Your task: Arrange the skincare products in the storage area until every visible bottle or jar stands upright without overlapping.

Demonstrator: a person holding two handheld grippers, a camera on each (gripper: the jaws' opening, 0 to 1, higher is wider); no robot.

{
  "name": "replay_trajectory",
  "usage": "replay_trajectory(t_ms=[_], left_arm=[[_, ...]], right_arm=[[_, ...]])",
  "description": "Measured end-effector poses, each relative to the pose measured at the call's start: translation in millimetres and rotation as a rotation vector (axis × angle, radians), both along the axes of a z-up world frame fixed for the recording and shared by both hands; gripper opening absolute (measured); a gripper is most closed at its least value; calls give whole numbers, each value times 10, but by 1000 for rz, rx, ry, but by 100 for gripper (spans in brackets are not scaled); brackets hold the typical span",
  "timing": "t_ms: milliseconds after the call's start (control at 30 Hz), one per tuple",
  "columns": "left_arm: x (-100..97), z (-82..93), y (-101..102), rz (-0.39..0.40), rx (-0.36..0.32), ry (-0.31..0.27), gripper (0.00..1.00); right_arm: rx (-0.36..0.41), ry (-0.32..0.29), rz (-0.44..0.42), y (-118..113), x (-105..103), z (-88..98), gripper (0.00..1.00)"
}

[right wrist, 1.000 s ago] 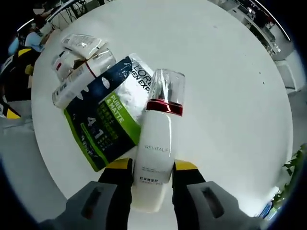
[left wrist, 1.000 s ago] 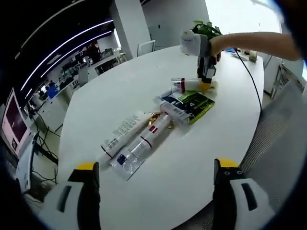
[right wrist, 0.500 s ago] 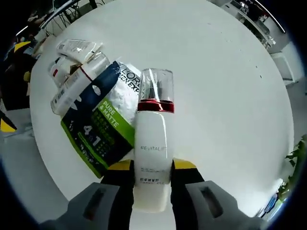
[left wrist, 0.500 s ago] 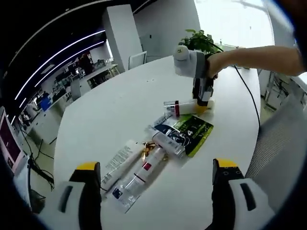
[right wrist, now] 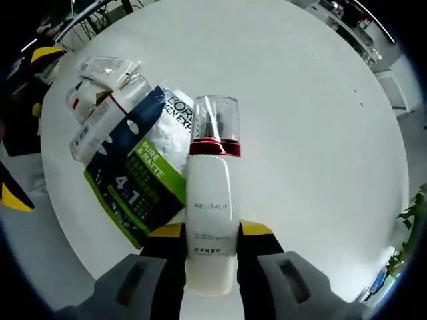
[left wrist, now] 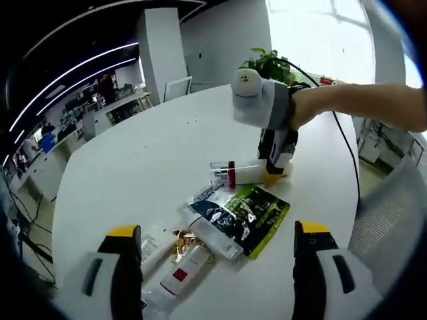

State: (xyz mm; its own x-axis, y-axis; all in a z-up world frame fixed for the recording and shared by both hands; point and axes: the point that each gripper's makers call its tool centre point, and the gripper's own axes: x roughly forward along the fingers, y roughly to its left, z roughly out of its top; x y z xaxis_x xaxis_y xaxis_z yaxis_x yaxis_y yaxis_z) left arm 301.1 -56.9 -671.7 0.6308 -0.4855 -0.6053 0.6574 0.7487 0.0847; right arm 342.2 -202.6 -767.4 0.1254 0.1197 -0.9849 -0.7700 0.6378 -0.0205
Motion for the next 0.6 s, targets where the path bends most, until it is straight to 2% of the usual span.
replay_trajectory(t_ms=[200,333,500,600], left_arm=[[77,-3,-141,2,-64,29,87],[111,10,-292,6,-174,73,84],[47,-67,-366,-22,-208,116,71],[44,-53,-379,-32,-218,107,63]], right_arm=[[-1,1,2,2,5,-4,28],[4,6,10,-1,13,-5,28],[12,10,17,-1,15,-4,27],[29,25,6,-6,22,3,27]])
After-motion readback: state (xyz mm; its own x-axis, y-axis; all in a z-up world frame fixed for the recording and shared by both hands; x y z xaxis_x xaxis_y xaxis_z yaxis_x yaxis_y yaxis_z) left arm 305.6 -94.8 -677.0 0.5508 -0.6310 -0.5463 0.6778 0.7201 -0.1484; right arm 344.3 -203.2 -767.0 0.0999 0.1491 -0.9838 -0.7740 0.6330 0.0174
